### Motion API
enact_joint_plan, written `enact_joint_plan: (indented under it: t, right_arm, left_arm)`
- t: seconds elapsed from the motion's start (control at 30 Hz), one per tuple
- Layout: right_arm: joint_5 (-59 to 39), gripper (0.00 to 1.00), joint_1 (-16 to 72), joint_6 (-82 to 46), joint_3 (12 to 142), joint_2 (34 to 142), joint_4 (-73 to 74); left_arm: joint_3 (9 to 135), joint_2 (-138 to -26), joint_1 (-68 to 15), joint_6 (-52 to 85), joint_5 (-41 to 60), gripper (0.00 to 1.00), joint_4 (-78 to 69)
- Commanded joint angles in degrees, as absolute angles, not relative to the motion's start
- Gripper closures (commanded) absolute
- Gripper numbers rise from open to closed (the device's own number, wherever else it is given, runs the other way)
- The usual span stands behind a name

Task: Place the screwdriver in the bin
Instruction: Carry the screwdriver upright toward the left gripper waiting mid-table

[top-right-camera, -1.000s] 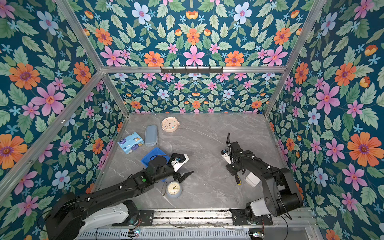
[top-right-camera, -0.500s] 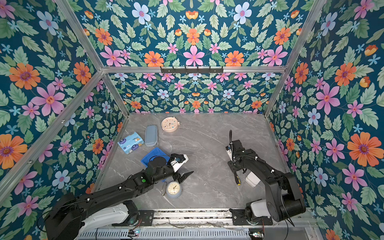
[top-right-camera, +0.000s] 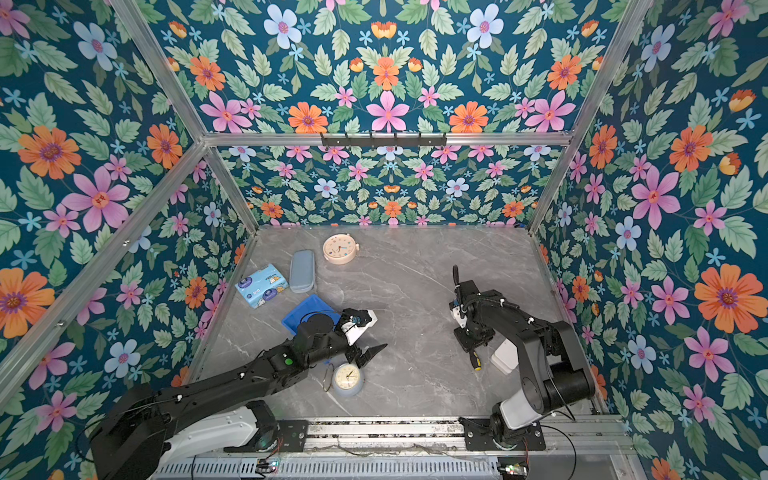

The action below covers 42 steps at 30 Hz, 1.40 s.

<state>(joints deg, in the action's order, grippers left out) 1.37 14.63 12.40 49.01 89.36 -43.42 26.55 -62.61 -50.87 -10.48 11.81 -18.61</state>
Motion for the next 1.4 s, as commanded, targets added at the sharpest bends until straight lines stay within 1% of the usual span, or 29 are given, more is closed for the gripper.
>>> enact_joint_plan:
  t: [0.0, 0.1, 0.2, 0.4, 0.47, 0.63, 0.7, 0.8, 0.83, 0.97, 1.13, 1.27, 1.37]
  right_arm:
    - [-0.5, 0.56, 14.7, 13.3, 49.5, 91.6, -44.0]
    - [-0.4, 0.57, 14.7, 13.7, 49.6, 93.0, -43.5]
    - [-0.4, 0.63, 14.7, 13.4, 49.6, 93.2, -42.9]
    - [0.5, 0.88, 14.7, 13.4, 49.5, 93.0, -42.8]
    - [0.7, 0.91, 14.7, 13.6, 49.5, 92.6, -42.7]
    - [0.7, 0.95, 14.7, 14.0, 50.7, 89.5, -42.5]
    - [0.0, 0.95, 14.7, 13.9, 51.6, 87.4, -42.2]
    - [-1.3, 1.0, 14.7, 14.1, 52.7, 83.7, -40.7]
    - [-2.0, 1.0, 14.7, 14.1, 53.2, 82.7, -40.1]
    - [-6.6, 1.0, 14.7, 12.8, 54.4, 78.1, -35.8]
    - [-14.8, 1.0, 14.7, 9.4, 56.8, 73.9, -29.6]
    - [-23.4, 1.0, 14.7, 3.8, 55.3, 69.3, -19.1]
    - [-28.5, 1.0, 14.7, -0.1, 53.1, 66.2, -10.9]
  left_arm:
    - [26.6, -62.4, -50.8, -9.9, 11.9, 0.0, -20.4]
    - [26.6, -62.2, -50.8, -10.2, 11.8, 0.0, -20.3]
    - [26.5, -62.3, -50.8, -10.2, 11.9, 0.0, -20.1]
    - [26.4, -62.6, -50.8, -10.3, 12.1, 0.0, -20.4]
    - [26.5, -62.7, -50.8, -10.4, 12.1, 0.0, -20.5]
    - [26.6, -63.0, -50.8, -10.4, 12.0, 0.0, -20.7]
    - [26.8, -63.1, -50.8, -10.0, 11.8, 0.0, -21.2]
    - [27.0, -63.6, -50.7, -8.2, 12.1, 0.0, -23.5]
    - [27.0, -63.7, -50.7, -7.2, 11.9, 0.0, -24.7]
    - [27.0, -67.4, -50.1, -1.0, 11.0, 0.0, -36.4]
    - [29.5, -76.9, -48.5, 8.7, 16.5, 0.0, -51.6]
    - [31.0, -83.7, -47.7, 16.2, 21.0, 0.0, -63.4]
    - [32.2, -87.5, -47.3, 20.2, 23.7, 0.0, -69.1]
